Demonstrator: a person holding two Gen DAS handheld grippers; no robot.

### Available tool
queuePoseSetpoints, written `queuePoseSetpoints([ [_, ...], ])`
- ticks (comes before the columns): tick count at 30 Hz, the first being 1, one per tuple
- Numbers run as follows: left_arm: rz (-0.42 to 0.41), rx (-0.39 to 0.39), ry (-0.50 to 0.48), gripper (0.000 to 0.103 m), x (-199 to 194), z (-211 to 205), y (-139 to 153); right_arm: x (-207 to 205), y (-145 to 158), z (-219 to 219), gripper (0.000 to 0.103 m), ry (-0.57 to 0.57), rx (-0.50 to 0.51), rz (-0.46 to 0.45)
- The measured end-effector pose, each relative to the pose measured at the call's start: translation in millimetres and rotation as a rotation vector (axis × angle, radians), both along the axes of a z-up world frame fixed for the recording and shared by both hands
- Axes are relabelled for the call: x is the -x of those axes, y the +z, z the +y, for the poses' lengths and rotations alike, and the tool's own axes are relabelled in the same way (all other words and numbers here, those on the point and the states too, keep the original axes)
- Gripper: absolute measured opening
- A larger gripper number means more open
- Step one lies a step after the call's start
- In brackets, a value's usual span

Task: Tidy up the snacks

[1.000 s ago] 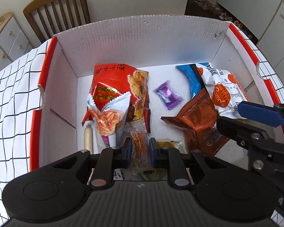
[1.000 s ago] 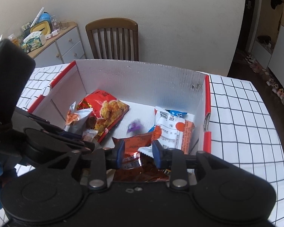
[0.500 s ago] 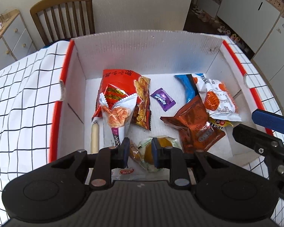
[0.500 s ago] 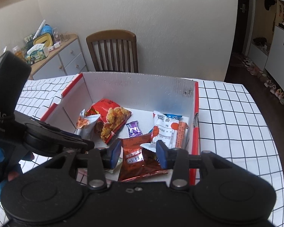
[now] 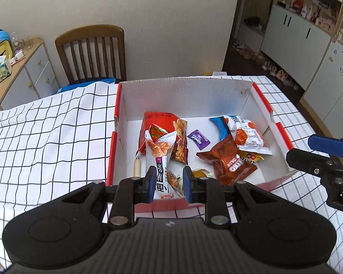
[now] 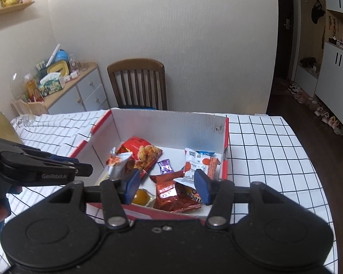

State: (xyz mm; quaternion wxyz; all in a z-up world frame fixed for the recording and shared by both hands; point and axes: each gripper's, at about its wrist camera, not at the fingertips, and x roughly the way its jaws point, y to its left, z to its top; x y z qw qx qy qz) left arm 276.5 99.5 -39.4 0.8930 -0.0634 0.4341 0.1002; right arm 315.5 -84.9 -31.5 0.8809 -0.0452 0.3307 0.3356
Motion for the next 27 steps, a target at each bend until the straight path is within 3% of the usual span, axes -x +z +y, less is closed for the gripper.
queuePoseSetpoints([
  [7, -0.039, 0.004, 0.01, 0.024, 28.7, -2.3, 15.7, 19.2, 12.0, -10.1, 0.057, 0.001, -0.048, 0.011],
  [14, -0.091, -0.026, 0.008, 0.024, 54.6, -13.3, 28.6, 43.1, 23.7, -19.6, 0.064, 0.001, -0.07, -0.035],
  [16, -0.109, -0.017, 0.009, 0.034, 62.3, -15.3, 32.2, 49.2, 26.9, -22.2, 0.065, 0.003, -0.077, -0.05],
  [18, -0.143, -0.022, 0.014, 0.07, 71.4, -17.5, 36.5, 55.4, 29.4, -24.0, 0.066, 0.008, -0.079, -0.062],
  [19, -0.169, -0.031, 0.013, 0.075, 77.1, -19.4, 39.2, 57.8, 30.5, -25.0, 0.07, 0.009, -0.079, -0.066],
  [22, -0.195, -0.051, 0.003, 0.076, 87.3, -24.7, 45.2, 65.7, 31.9, -28.8, 0.073, 0.015, -0.088, -0.069],
  [27, -0.211, -0.008, 0.01, 0.076, 102.5, -25.4, 50.8, 75.9, 35.5, -35.2, 0.085, 0.016, -0.107, -0.078],
])
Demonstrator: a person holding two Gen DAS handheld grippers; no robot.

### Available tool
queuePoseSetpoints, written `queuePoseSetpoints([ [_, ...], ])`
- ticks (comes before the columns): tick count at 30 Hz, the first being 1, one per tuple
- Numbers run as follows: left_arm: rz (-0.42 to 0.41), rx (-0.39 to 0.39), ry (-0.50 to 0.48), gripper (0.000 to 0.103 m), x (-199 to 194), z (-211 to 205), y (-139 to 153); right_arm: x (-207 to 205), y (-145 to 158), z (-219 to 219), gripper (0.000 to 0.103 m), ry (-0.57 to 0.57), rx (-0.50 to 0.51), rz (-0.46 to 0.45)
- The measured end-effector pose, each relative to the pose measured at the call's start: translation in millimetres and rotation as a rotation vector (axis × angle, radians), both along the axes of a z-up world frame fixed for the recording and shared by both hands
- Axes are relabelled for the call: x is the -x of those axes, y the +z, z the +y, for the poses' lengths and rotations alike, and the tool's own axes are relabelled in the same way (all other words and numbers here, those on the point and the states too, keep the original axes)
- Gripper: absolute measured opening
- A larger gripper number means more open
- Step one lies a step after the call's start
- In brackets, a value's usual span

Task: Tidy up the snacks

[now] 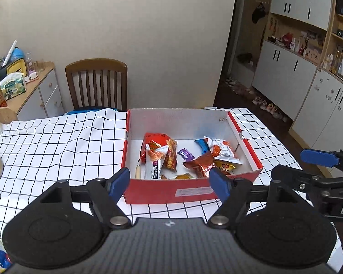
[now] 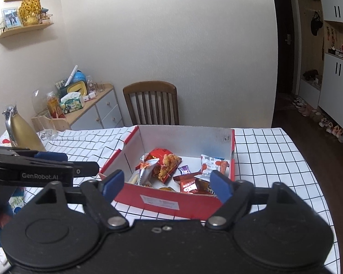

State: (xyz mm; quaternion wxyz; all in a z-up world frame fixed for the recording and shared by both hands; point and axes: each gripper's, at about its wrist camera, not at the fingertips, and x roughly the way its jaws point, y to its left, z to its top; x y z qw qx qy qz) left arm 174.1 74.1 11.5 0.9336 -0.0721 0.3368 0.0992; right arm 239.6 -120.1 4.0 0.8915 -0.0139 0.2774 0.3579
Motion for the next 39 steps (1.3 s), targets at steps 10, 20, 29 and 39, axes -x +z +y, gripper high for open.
queuePoseSetpoints([
  [10, 0.018, 0.011, 0.026, 0.085, 20.3, -3.0, -0.2, 14.7, 3.6, -15.5, 0.103, -0.023, -0.042, 0.003],
  [20, 0.006, 0.003, 0.033, 0.102, 34.9, -11.9, -1.9, 29.1, -4.3, -25.9, 0.103, -0.038, -0.044, -0.014],
  [29, 0.012, 0.007, 0.033, 0.102, 42.0, -19.4, -3.3, 38.2, -4.0, -33.8, 0.103, -0.049, -0.044, -0.033],
  [39, 0.005, 0.0, 0.033, 0.102, 44.5, -24.7, -1.4, 39.6, -4.5, -38.9, 0.103, -0.053, -0.052, -0.026],
])
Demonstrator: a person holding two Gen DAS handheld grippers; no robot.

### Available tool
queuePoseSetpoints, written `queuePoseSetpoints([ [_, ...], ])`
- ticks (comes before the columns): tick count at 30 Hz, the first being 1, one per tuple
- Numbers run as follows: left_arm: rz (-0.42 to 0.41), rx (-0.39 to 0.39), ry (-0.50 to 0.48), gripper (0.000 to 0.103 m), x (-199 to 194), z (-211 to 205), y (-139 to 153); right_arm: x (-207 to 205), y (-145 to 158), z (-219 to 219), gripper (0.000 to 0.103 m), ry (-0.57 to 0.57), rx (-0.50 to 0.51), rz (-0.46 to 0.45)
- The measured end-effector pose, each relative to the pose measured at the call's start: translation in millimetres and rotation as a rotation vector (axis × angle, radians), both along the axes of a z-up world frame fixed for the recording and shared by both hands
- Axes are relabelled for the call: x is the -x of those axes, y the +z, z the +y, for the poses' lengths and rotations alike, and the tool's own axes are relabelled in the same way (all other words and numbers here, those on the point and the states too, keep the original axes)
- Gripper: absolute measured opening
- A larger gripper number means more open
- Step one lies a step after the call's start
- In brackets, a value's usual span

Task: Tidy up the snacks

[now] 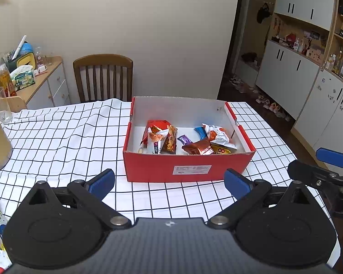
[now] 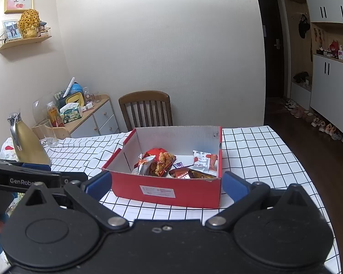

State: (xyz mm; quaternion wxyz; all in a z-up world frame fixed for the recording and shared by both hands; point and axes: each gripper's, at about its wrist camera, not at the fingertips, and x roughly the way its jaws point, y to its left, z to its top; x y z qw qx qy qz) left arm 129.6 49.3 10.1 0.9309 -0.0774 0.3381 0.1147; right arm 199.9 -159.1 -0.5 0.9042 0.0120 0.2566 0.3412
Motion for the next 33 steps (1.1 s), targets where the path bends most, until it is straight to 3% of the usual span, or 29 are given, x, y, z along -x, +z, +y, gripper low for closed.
queuePoseSetpoints([
  [33, -0.024, 0.002, -0.016, 0.102, 2.0, -11.5, 5.0, -0.2, 3.6, -8.3, 0.103, -0.003, -0.016, 0.004],
])
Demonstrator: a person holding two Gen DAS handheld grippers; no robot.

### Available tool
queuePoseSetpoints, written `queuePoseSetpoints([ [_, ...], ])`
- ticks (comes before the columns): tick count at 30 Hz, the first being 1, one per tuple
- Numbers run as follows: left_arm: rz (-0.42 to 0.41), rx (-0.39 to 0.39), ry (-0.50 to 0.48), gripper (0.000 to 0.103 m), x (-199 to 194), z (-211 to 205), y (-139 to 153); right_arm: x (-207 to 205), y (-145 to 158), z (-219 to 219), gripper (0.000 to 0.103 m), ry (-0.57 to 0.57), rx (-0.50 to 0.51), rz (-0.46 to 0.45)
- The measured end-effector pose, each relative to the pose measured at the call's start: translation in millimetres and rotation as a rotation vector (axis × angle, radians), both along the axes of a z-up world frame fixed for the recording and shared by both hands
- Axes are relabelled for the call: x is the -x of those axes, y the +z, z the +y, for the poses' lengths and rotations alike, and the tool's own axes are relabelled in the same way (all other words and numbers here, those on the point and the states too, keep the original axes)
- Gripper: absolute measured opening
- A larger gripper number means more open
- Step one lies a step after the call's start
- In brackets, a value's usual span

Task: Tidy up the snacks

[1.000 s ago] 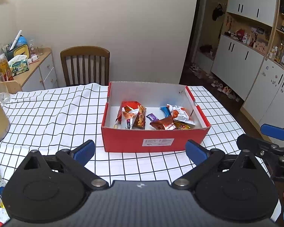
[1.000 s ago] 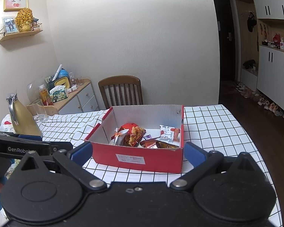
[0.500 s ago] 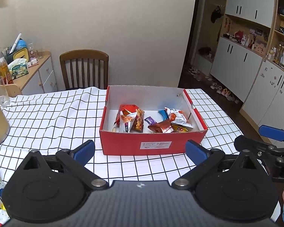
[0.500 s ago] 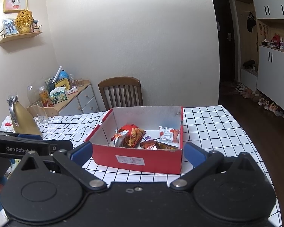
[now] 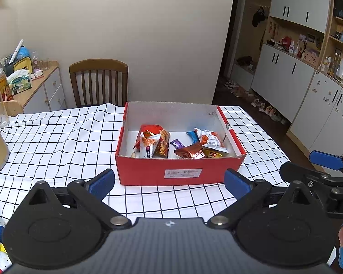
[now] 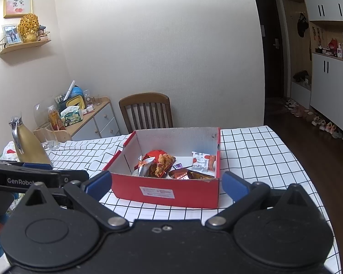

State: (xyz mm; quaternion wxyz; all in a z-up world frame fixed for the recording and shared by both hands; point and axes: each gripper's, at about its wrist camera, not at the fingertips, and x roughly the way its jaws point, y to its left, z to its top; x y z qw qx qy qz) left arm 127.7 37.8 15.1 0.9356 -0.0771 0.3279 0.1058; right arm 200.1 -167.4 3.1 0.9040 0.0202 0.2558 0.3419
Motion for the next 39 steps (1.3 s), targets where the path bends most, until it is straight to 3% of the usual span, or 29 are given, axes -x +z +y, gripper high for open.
queuePoseSetpoints([
  [39, -0.05, -0.014, -0.073, 0.102, 30.6, -18.5, 25.7, 30.2, 18.1, -11.0, 0.103, -0.049, -0.016, -0.002],
])
